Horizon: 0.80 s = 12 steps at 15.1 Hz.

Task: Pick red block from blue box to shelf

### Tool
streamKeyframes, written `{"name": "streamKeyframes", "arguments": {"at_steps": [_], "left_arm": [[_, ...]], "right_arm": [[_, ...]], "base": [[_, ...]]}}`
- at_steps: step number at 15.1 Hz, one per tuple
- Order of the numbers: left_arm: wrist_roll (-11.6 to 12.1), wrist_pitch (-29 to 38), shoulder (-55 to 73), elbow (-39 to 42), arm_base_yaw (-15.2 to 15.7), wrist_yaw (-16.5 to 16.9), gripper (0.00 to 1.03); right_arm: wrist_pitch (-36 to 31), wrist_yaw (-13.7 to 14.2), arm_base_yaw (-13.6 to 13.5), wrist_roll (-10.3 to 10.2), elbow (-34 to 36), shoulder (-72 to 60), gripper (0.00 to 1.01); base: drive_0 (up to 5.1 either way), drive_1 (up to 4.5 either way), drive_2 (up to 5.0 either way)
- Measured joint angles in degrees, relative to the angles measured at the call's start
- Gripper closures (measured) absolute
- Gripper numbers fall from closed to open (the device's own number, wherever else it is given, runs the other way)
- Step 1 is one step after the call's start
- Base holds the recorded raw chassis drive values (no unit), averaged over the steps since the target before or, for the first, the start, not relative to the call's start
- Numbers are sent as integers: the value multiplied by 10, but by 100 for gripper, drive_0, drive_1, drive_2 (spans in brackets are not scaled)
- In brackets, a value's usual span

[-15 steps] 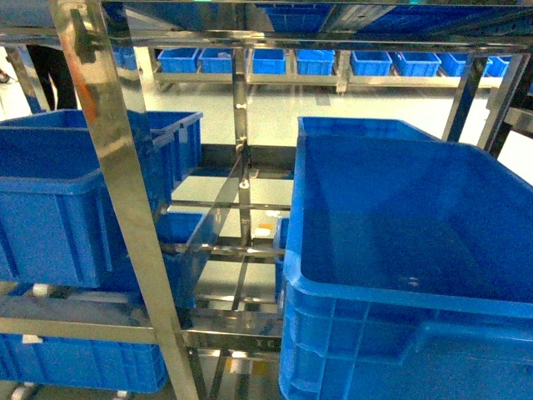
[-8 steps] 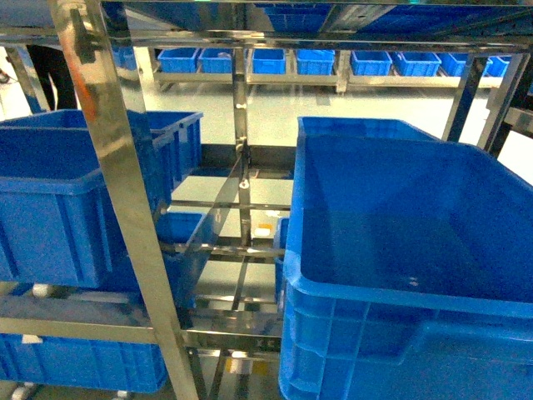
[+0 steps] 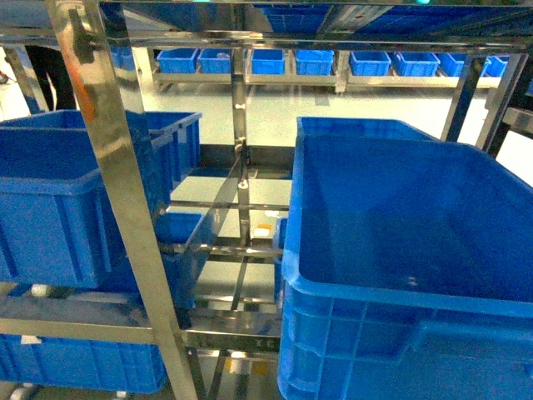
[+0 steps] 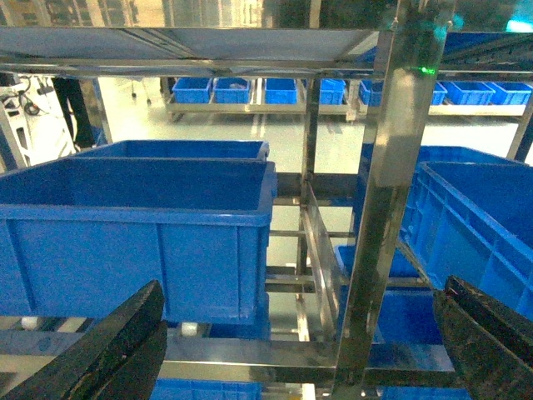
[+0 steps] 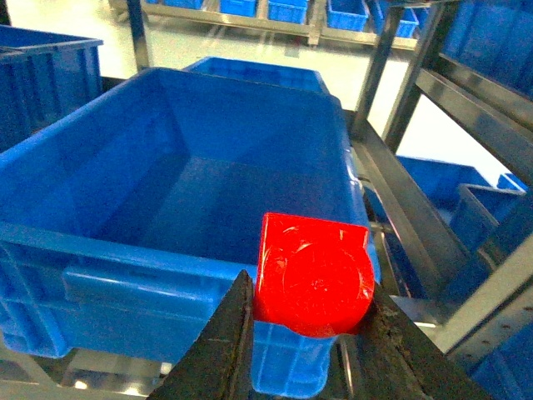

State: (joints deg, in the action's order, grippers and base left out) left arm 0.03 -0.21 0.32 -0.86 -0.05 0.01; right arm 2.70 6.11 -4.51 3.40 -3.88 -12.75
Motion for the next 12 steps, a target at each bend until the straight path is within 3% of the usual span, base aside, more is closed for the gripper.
{"name": "streamKeyframes", "arguments": {"at_steps": [4, 6, 7, 9, 11, 12], "left_arm": [[0, 0, 0, 0, 0, 0, 5], [0, 0, 0, 0, 0, 0, 5], [0, 0, 0, 0, 0, 0, 5], [0, 0, 0, 0, 0, 0, 5], [0, -1, 0, 0, 0, 0, 5], [0, 0, 0, 0, 0, 0, 5]], "right_arm": [[-373, -37, -19, 5, -73, -423, 74], [-511, -24, -38, 12, -158, -651, 74], [-516, -25, -46, 11, -206, -741, 74], [-512, -30, -54, -5, -260, -862, 52], [-528, -17, -61, -24, -237, -837, 29], [-558, -12, -60, -23, -203, -779, 16]], "base": [[0, 0, 0], [0, 0, 0], [0, 0, 0], [0, 0, 0], [0, 0, 0], [0, 0, 0]]}}
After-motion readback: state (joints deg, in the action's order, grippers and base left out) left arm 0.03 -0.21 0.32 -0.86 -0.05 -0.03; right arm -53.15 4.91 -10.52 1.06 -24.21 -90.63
